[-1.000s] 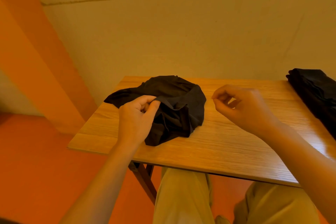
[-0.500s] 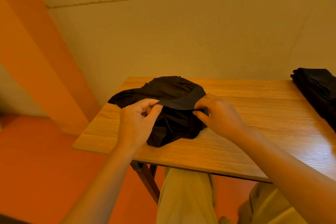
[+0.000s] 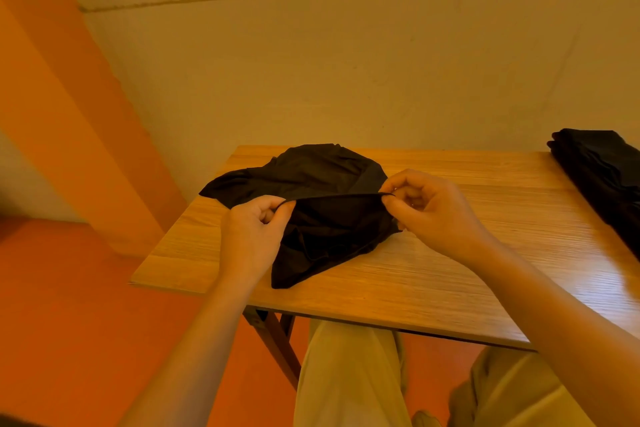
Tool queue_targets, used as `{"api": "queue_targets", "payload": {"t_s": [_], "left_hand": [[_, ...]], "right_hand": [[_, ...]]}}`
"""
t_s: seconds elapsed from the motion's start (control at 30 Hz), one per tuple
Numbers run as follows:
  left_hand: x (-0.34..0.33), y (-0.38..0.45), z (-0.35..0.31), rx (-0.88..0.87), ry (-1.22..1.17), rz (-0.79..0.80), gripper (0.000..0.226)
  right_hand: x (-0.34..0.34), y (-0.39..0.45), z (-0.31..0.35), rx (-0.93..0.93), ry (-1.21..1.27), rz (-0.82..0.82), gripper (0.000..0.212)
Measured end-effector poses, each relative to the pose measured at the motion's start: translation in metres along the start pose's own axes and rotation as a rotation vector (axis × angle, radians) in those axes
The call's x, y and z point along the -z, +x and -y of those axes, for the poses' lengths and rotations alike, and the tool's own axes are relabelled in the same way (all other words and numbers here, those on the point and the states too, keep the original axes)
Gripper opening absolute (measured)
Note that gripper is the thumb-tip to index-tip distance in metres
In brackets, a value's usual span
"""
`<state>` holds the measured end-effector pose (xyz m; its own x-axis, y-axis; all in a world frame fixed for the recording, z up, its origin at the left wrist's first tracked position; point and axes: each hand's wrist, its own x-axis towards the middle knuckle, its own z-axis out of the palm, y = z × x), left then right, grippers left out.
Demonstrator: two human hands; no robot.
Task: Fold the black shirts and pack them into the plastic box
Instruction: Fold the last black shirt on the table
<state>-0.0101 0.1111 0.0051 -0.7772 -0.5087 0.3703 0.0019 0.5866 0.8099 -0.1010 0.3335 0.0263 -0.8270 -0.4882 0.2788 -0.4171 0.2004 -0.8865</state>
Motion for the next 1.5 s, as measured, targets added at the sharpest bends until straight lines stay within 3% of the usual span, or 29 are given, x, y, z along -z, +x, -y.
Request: {"api": "queue_targets", "payload": {"t_s": [0.1, 0.27, 0.43, 0.57, 0.77, 0.87, 1.07, 1.13, 1.23, 1.5], "left_hand": [[0.002, -0.001, 0.001, 0.026, 0.006, -0.001, 0.009], [0.003, -0.004, -0.001, 0.035, -0.009, 0.034, 0.007], [0.002, -0.003, 0.000, 0.048, -0.020, 0.052, 0.008], [0.000, -0.003, 0.000, 0.071, -0.029, 0.061, 0.006], [0.002, -0.005, -0.004, 0.096, -0.030, 0.141, 0.010], [0.006, -0.007, -0.009, 0.184, -0.075, 0.237, 0.007], [0.016, -0.011, -0.035, 0.305, -0.361, 0.496, 0.032], [0.014, -0.011, -0.041, 0.268, -0.387, 0.562, 0.039], [0.007, -0.014, -0.046, 0.185, -0.389, 0.521, 0.032], [0.004, -0.015, -0.037, -0.042, -0.218, 0.343, 0.006]], "right_hand": [[0.004, -0.001, 0.002, -0.049, -0.089, -0.043, 0.015], [0.010, -0.006, 0.007, -0.119, -0.158, 0.024, 0.018], [0.019, -0.011, 0.014, -0.126, 0.123, 0.277, 0.027], [0.025, -0.014, 0.009, -0.115, 0.123, 0.417, 0.040], [0.015, -0.012, 0.006, 0.039, -0.026, 0.148, 0.011], [0.017, -0.008, 0.004, 0.163, -0.108, 0.093, 0.015], [0.004, -0.012, -0.001, 0.228, -0.209, 0.194, 0.012], [-0.007, -0.014, -0.003, 0.239, -0.234, 0.272, 0.015], [-0.018, -0.013, -0.005, 0.211, -0.234, 0.350, 0.014], [-0.031, -0.013, -0.008, 0.202, -0.087, 0.288, 0.011]]}}
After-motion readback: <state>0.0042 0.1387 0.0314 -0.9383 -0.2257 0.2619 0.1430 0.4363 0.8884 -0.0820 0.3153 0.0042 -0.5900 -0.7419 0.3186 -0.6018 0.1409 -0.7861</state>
